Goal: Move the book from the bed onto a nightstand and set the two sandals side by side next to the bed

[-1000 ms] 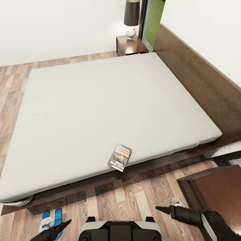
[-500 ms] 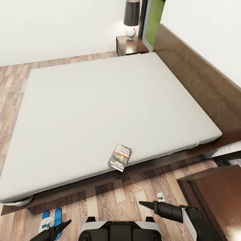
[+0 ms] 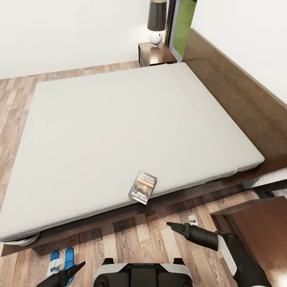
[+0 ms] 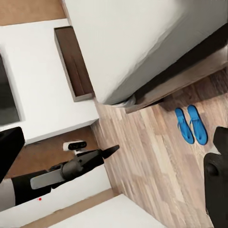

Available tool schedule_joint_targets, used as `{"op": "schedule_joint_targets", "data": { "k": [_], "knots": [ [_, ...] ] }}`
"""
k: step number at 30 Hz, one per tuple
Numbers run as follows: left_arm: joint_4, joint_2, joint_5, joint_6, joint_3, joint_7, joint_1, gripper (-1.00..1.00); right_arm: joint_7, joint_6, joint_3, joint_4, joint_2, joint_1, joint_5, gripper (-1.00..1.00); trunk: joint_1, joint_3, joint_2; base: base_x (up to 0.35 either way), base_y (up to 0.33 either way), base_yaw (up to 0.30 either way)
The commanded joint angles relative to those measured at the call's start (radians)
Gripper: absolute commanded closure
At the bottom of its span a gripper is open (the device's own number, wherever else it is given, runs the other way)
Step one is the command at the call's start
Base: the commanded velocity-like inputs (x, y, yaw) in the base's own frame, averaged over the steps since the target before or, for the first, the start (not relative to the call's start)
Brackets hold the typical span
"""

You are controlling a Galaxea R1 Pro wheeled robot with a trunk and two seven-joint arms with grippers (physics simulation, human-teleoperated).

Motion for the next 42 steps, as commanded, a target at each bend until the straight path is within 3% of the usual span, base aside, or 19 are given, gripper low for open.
{"op": "schedule_joint_targets", "data": {
  "k": [1,20,25,27,31,34,37,40,42],
  "knots": [
    [0.002,0.000,0.009,-0.008,-0.009,-0.002,-0.001,-1.00,0.001,0.012,0.000,-0.008,0.000,0.000,-0.015,-1.00,0.000,-0.001,-0.001,0.000,0.000,0.000],
    [0.002,-0.001,0.009,-0.009,-0.009,-0.001,-0.001,-1.00,-0.012,0.010,-0.001,-0.049,0.007,0.000,-0.036,-1.00,0.000,-0.001,-0.001,0.000,0.000,0.000],
    [0.003,-0.001,0.009,-0.009,-0.009,0.000,-0.001,-1.00,-0.043,0.008,0.001,-0.038,0.116,0.000,-0.035,-1.00,0.000,-0.001,-0.001,0.000,0.000,0.000],
    [0.003,-0.001,0.009,-0.009,-0.009,0.001,-0.001,-1.00,-0.081,0.007,0.002,-0.039,0.142,-0.002,-0.037,-1.00,0.000,-0.001,-0.001,0.000,0.000,0.000],
    [0.003,-0.006,0.009,-0.009,-0.009,0.002,-0.001,-1.00,-0.183,0.007,0.002,-0.039,0.163,-0.005,-0.046,-1.00,0.000,-0.001,-0.001,0.000,0.000,0.000],
    [0.002,-0.014,0.008,-0.009,-0.009,0.003,-0.001,-1.00,-0.220,0.007,0.002,-0.039,0.169,-0.005,-0.074,-1.00,0.000,-0.001,-0.001,0.000,0.000,0.000],
    [0.003,-0.021,0.008,-0.009,-0.009,0.003,-0.001,-1.00,-0.230,0.007,0.002,-0.039,0.168,-0.005,-0.160,-1.00,0.000,-0.001,-0.001,0.000,0.000,0.000],
    [0.002,-0.022,0.009,-0.009,-0.009,0.002,-0.001,-1.00,-0.231,0.005,0.002,-0.039,0.168,-0.005,-0.221,-1.00,0.000,-0.001,-0.001,0.000,0.000,0.000],
    [0.002,-0.022,0.009,-0.009,-0.009,0.002,-0.001,-1.00,-0.232,-0.001,0.002,-0.039,0.168,-0.005,-0.239,-1.00,0.000,-0.001,-0.001,0.000,0.000,0.000]
  ]
}}
